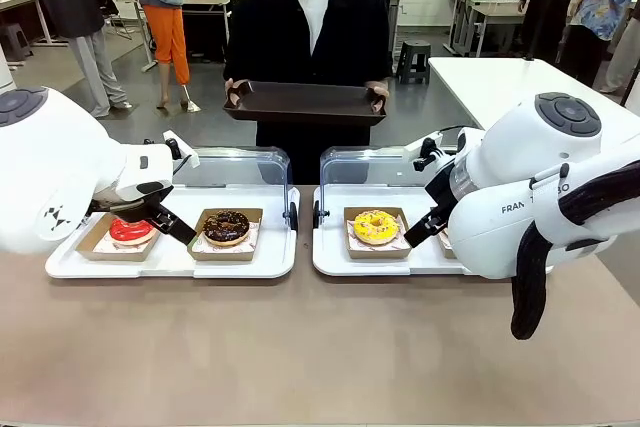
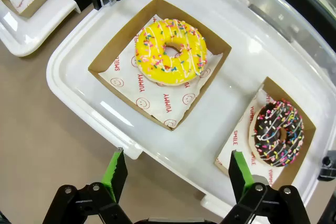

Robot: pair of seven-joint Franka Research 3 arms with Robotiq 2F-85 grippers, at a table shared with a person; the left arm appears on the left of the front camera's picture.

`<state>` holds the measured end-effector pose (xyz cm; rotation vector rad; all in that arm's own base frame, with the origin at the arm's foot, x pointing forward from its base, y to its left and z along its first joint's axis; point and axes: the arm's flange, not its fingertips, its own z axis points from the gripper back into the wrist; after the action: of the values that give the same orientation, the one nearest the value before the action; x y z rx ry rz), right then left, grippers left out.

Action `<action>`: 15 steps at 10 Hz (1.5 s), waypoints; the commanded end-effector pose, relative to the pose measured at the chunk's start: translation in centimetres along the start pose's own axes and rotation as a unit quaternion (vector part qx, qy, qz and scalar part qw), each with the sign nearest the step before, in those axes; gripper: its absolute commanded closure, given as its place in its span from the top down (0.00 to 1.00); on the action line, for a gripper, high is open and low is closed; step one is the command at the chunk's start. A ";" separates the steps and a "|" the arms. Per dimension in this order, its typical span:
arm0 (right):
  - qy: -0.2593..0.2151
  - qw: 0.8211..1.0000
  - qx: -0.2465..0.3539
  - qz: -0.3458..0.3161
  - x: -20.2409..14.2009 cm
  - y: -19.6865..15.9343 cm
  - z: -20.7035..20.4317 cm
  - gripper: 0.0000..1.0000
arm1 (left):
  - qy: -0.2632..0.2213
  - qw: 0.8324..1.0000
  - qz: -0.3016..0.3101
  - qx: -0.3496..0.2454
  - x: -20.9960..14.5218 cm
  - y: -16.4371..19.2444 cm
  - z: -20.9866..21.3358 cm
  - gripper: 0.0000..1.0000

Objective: Provide the desired donut to the person.
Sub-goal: Pick up and lift the Paper togo box containing the Donut pointed at by the person.

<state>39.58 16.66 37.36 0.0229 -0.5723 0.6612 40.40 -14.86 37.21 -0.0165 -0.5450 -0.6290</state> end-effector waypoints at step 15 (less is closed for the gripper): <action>0.006 0.999 -0.036 0.020 0.1 -1.0 25.8 1.00 | -0.005 0.999 -0.026 0.046 2.8 4.9 23.2 1.00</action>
<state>27.48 10.96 58.43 -0.0326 -0.6304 0.6488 33.99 -8.43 58.76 0.0402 -0.5857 -0.6596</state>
